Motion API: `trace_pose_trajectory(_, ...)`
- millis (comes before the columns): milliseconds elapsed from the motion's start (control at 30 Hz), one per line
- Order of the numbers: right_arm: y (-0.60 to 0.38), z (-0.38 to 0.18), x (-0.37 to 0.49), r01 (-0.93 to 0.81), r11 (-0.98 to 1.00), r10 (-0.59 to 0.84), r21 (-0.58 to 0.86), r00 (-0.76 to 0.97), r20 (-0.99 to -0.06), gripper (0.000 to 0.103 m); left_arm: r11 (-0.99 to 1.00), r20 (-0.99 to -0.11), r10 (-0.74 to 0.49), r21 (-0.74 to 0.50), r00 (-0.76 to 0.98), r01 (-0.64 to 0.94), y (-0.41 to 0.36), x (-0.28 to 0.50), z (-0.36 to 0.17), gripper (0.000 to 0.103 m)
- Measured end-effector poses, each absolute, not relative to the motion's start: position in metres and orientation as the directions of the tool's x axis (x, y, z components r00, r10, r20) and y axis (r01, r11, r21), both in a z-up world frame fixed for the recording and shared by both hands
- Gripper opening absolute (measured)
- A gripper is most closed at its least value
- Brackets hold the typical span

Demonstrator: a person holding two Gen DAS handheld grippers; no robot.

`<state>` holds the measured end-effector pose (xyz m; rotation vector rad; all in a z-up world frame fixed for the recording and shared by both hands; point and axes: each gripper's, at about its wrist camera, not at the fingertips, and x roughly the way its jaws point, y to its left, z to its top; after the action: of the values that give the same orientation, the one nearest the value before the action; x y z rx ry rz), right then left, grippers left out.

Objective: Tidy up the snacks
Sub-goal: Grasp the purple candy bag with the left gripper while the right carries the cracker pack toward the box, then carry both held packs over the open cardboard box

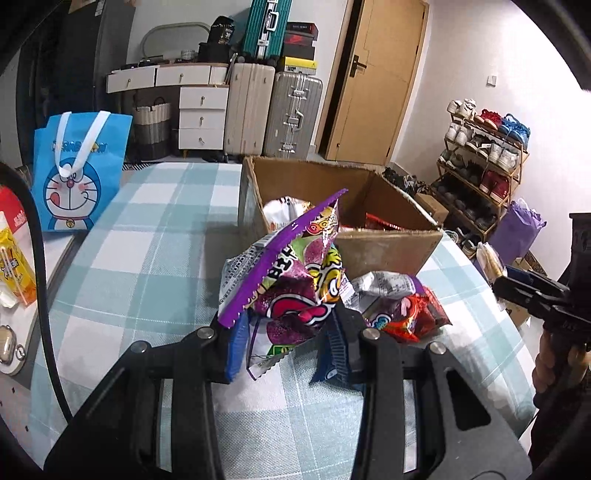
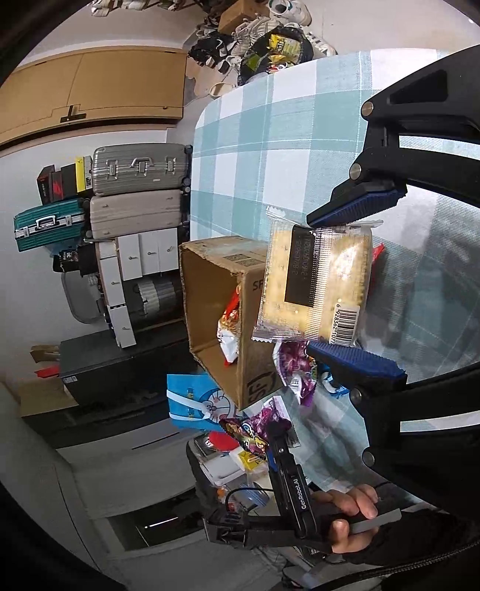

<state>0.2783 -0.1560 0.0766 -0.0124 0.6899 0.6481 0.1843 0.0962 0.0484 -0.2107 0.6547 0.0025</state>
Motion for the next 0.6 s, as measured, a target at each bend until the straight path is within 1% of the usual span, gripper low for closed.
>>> trace_pose_trajectory(267,-0.148,0.084,0.280,-0.561,0.805,0.557,0.192,0.605,-0.569,0.063,0.980,-0.573,-0.049,-0.186,0.818,-0.071,0.096,0.179,0.070,0.035)
trace_pose_trajectory(600,-0.133,0.106,0.295,-0.578,0.792,0.583,0.195,0.623,-0.521,0.063,0.985,-0.543,-0.036,-0.162,0.839,-0.063,0.083,0.185,0.096,0.035)
